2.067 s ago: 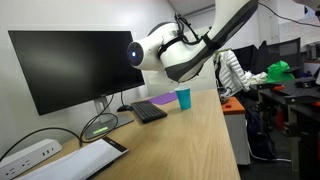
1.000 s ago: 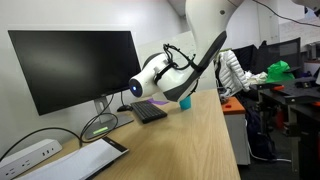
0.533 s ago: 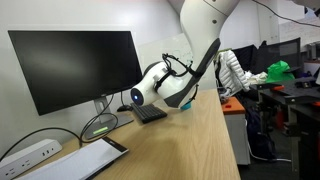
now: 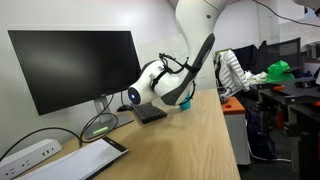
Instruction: Pick the marker and put it in the cup
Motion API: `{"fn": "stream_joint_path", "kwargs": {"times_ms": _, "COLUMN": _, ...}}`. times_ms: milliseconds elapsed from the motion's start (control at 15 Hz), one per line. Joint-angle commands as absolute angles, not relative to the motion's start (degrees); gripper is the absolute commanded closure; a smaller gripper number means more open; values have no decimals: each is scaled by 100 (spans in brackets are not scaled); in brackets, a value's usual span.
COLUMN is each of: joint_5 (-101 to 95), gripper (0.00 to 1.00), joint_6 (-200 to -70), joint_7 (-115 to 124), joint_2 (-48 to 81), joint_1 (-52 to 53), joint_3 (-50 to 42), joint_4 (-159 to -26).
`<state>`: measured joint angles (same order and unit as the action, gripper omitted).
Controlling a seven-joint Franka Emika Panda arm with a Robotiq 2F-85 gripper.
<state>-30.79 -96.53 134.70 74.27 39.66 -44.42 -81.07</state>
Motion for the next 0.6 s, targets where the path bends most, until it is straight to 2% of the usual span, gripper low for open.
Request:
{"fn": "stream_joint_path", "kwargs": {"times_ms": 0, "joint_5": -3487, "gripper": 0, "joint_6": -9422, "joint_7": 13705, "joint_2": 6720, "joint_1": 3756, "joint_3": -3986, "joint_4": -8380}}
{"fn": "stream_joint_path", "kwargs": {"times_ms": 533, "joint_5": -3891, "gripper": 0, "joint_6": -9866, "joint_7": 13706, "joint_2": 4949, "joint_1": 3027, "joint_3": -2752, "joint_4": -9404}}
